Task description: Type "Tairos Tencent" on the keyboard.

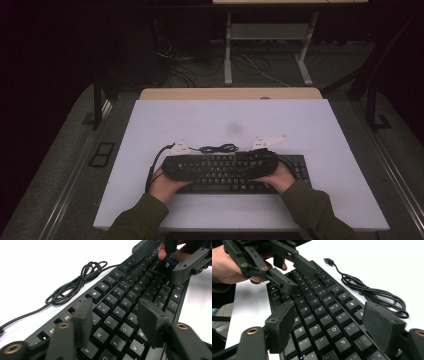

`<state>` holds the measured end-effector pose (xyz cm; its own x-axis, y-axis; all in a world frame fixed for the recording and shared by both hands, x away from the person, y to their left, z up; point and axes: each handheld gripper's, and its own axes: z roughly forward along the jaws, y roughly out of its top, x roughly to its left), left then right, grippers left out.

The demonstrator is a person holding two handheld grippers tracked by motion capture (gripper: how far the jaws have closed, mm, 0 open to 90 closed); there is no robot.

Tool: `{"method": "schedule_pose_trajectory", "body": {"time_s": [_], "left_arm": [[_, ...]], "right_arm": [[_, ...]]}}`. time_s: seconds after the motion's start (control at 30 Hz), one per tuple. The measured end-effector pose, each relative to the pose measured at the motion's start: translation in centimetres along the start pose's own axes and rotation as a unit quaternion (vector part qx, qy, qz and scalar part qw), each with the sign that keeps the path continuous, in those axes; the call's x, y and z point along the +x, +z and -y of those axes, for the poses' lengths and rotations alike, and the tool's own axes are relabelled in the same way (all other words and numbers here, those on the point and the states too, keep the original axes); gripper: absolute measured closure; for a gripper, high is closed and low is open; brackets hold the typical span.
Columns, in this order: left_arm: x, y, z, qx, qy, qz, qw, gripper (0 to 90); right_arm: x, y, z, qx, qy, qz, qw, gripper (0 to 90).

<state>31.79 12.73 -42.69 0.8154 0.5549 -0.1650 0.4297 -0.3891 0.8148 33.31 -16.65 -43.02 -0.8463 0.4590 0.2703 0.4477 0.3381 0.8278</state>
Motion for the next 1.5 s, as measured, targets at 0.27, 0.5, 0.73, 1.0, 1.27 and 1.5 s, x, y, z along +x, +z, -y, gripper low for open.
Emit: {"method": "schedule_pose_trajectory", "body": {"time_s": [0.27,0.5,0.73,1.0,1.27,1.5], "left_arm": [[0.0,-0.7,0.4,-0.008,0.004,-0.001,1.0,30.2],[0.0,-1.1,0.5,-0.009,0.004,0.001,0.9999,24.9],[0.0,-1.4,0.6,-0.011,0.0,0.0,0.9999,18.9],[-0.3,-2.1,0.8,-0.017,0.008,-0.004,0.9998,14.5],[-0.3,-2.9,1.2,-0.018,0.004,-0.01,0.9998,12.6],[-0.2,-3.8,1.8,-0.023,0.002,-0.016,0.9996,6.9]], "right_arm": [[-0.4,-1.6,0.4,-0.016,0.004,0.021,0.9996,18.7],[-0.7,-3.1,0.9,-0.024,0.012,0.033,0.9991,18.5],[-0.8,-4.4,1.5,-0.026,0.01,0.048,0.9984,18.5],[-0.9,-5.9,2.3,-0.03,0.013,0.06,0.9976,18.5],[-0.9,-7.4,3.3,-0.031,0.019,0.072,0.9967,18.5],[-0.7,-8.5,4.6,-0.024,0.018,0.084,0.996,18.5]]}}
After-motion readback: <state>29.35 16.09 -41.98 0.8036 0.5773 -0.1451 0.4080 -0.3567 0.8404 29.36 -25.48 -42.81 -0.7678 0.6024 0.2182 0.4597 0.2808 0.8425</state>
